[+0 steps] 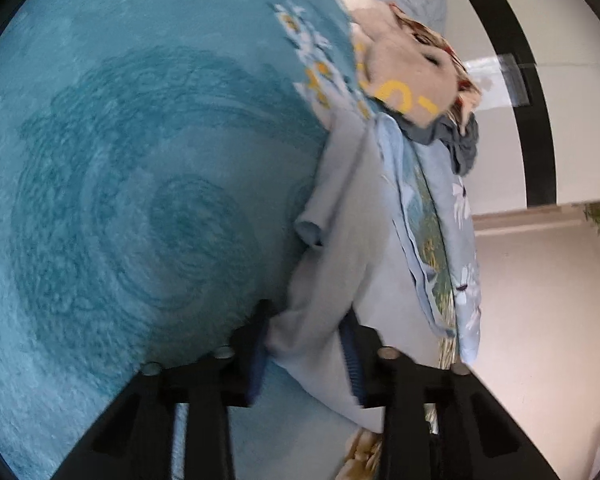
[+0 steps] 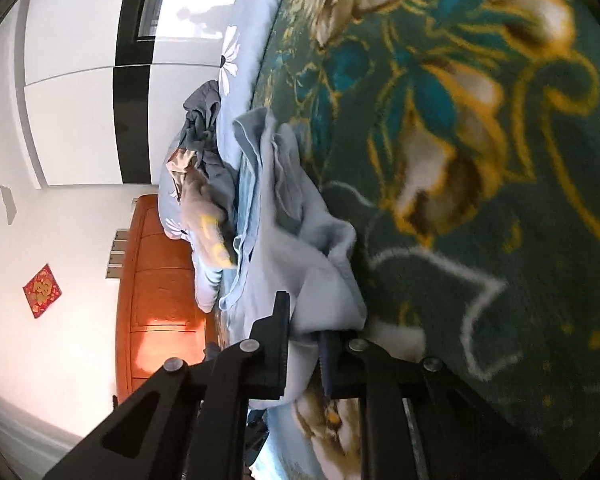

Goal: Fold clothes

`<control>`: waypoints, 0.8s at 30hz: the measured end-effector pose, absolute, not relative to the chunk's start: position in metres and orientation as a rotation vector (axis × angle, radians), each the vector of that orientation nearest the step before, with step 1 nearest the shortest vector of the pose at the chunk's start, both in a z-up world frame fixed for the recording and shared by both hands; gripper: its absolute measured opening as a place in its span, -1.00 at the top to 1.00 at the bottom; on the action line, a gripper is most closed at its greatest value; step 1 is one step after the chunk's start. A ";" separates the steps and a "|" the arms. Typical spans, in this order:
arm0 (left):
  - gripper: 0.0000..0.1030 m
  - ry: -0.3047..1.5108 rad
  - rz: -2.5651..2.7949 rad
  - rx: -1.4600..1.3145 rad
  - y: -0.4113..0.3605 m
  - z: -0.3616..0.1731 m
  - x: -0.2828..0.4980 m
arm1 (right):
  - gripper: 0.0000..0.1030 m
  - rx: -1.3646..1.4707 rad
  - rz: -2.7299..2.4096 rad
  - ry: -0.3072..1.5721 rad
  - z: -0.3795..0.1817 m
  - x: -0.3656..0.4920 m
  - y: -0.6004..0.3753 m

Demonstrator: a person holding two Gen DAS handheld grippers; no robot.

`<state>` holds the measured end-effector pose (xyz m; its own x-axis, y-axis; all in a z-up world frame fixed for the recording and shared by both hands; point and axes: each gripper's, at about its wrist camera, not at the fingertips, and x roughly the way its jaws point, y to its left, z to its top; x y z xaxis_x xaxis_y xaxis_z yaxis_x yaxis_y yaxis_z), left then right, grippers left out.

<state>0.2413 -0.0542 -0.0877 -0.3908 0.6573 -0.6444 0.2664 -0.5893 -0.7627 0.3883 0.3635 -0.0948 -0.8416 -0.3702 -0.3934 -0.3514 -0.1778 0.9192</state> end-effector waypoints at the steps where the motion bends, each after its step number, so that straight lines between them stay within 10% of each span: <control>1: 0.68 -1.256 2.071 -1.557 -0.056 -0.088 0.242 | 0.76 0.872 -2.231 -2.020 -0.095 0.388 0.364; 14: 0.83 -1.115 2.146 -1.476 -0.068 -0.015 0.291 | 0.92 0.819 -2.270 -1.865 -0.038 0.418 0.358; 24: 0.83 -1.247 2.026 -1.562 -0.123 -0.057 0.376 | 0.92 1.103 -2.153 -1.822 -0.062 0.480 0.316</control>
<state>0.3762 -0.1225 -0.0570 -0.3673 0.6777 -0.6370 0.2632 -0.5812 -0.7700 0.4802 0.3160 -0.0619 -0.7292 -0.5170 -0.4483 -0.3565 -0.2722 0.8938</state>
